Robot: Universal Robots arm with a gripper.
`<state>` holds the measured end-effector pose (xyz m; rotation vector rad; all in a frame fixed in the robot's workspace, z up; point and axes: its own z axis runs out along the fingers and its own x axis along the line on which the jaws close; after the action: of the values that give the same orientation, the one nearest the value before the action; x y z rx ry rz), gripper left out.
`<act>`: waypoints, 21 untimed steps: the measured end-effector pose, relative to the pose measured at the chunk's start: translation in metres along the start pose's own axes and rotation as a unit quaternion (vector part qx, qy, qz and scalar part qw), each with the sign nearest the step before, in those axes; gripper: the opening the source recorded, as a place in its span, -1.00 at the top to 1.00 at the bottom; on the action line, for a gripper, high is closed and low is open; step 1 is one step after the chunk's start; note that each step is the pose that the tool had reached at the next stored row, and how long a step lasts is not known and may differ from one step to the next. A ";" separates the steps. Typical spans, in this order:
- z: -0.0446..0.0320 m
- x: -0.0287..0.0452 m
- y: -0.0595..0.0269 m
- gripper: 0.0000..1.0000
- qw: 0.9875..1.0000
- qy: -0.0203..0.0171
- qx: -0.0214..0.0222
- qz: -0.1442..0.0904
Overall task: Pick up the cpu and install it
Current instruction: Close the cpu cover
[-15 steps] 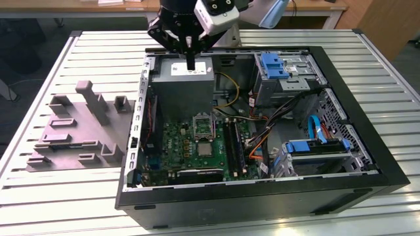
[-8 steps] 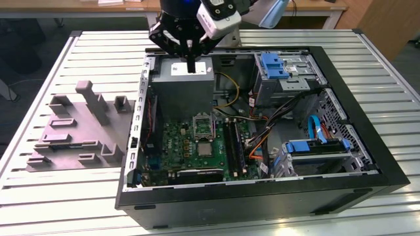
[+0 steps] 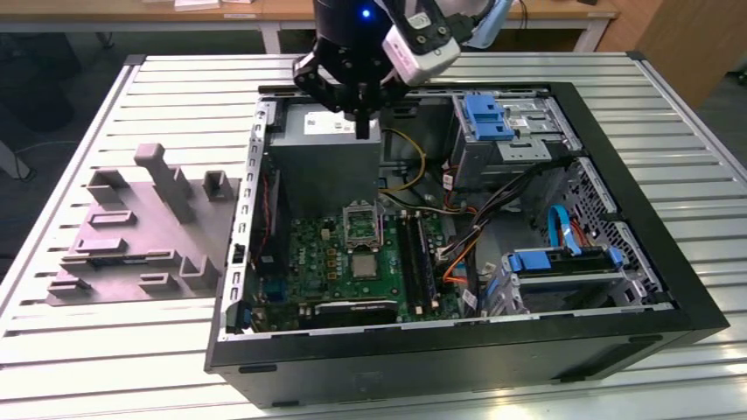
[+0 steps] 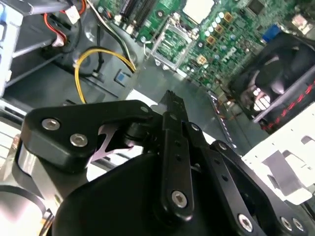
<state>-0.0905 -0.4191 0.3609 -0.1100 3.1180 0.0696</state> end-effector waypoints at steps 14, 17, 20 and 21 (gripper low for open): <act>0.0096 0.0005 -0.0048 0.79 0.996 0.004 -0.002 -0.087; 0.0101 0.0009 -0.0100 0.79 0.996 0.004 -0.002 -0.087; 0.0108 0.0013 -0.0149 0.79 0.996 0.004 -0.002 -0.087; 0.0112 0.0014 -0.0163 0.79 0.996 0.004 -0.002 -0.087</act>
<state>-0.0905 -0.4349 0.3491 -0.3818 3.1004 0.0721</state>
